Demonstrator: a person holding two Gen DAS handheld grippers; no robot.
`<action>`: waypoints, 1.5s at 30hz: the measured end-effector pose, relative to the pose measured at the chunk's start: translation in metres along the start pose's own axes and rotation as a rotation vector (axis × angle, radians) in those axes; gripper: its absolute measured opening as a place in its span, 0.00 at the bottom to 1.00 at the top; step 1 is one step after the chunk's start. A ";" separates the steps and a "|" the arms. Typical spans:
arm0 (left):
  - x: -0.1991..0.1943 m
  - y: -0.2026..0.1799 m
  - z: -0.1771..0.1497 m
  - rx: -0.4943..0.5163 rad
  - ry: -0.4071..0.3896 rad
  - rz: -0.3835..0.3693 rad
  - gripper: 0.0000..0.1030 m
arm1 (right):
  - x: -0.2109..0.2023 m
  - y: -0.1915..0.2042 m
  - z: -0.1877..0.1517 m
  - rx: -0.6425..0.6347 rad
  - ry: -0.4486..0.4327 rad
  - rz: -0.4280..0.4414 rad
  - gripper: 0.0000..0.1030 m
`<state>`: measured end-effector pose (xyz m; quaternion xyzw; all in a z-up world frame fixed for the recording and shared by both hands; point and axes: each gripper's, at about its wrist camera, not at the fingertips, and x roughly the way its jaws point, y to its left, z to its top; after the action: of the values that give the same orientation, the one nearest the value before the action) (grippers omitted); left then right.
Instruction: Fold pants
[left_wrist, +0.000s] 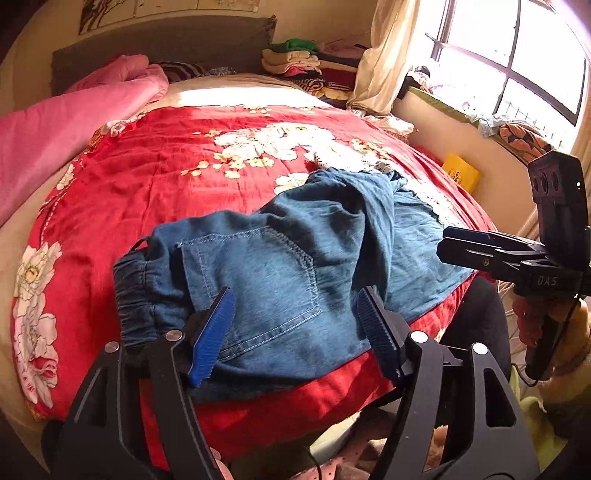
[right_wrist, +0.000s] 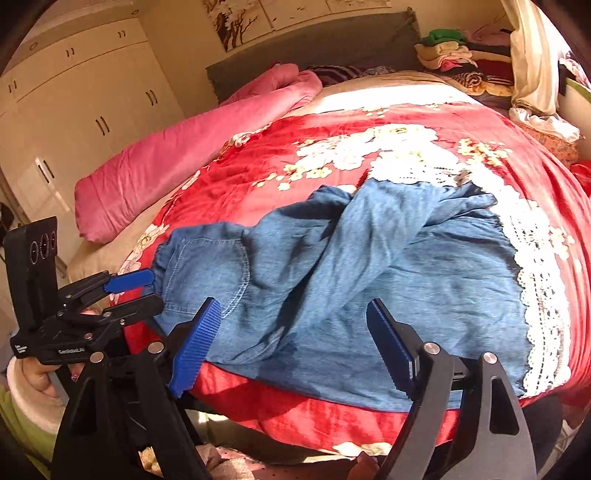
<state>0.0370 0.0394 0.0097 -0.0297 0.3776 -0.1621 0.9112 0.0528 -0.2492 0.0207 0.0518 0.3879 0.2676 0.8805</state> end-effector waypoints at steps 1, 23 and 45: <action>0.000 -0.004 0.002 0.003 -0.005 -0.007 0.65 | -0.004 -0.006 0.000 0.010 -0.010 -0.018 0.85; 0.118 -0.070 0.029 0.030 0.166 -0.275 0.39 | 0.065 -0.050 0.110 -0.060 0.041 -0.182 0.91; 0.142 -0.054 0.020 -0.030 0.191 -0.317 0.02 | 0.213 -0.081 0.158 -0.081 0.279 -0.348 0.14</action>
<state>0.1299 -0.0580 -0.0627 -0.0869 0.4552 -0.3000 0.8338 0.3183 -0.1910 -0.0335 -0.0891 0.4979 0.1315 0.8526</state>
